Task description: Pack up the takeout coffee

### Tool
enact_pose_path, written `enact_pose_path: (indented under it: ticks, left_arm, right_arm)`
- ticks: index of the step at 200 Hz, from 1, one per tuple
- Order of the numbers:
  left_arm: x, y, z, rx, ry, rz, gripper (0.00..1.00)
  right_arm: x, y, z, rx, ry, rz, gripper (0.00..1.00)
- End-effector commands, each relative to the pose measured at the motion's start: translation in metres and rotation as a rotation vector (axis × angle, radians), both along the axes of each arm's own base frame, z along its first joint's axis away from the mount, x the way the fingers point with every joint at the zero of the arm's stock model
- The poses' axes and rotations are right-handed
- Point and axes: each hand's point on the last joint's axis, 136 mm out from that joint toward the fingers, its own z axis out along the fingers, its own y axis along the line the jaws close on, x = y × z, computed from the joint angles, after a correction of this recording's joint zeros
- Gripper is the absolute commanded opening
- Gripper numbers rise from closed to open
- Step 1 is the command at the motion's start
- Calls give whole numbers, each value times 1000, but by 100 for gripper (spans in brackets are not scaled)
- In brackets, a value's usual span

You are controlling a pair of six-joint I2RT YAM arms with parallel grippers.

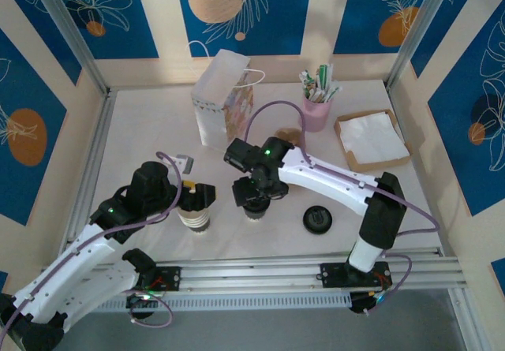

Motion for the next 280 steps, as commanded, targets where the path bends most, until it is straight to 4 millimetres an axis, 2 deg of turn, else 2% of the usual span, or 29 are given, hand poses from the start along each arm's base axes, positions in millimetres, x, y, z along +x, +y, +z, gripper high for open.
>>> enact_pose_path:
  ticks: [1, 32, 66, 101, 125, 178, 235, 260, 280]
  left_arm:
    - [3, -2, 7, -26, -10, 3, 86]
    - [3, -2, 6, -26, -11, 4, 86]
    - [4, -2, 7, -30, -11, 5, 86]
    - [4, -2, 6, -28, -8, 7, 86]
    - [4, -2, 6, -28, -9, 5, 86]
    - [3, -1, 6, -27, -9, 6, 86]
    - [3, -2, 6, -29, -9, 5, 86]
    - [3, -2, 6, -30, -11, 2, 86]
    - [5, -3, 7, -29, -11, 1, 86]
  right_arm:
    - [-11, -3, 2, 14, 15, 7, 82]
    - [-15, 0, 5, 35, 14, 21, 63]
    - [-19, -2, -5, -3, 40, 28, 40]
    - [-23, -3, -15, -36, 60, 31, 27]
    - [-23, -2, -21, -54, 72, 32, 23]
    - [-27, -5, -41, -116, 116, 24, 23]
    - [-32, -8, -53, -136, 142, 17, 23]
    - [-30, -7, -44, -123, 129, 20, 24]
    - [-25, 2, -21, -74, 89, 34, 26]
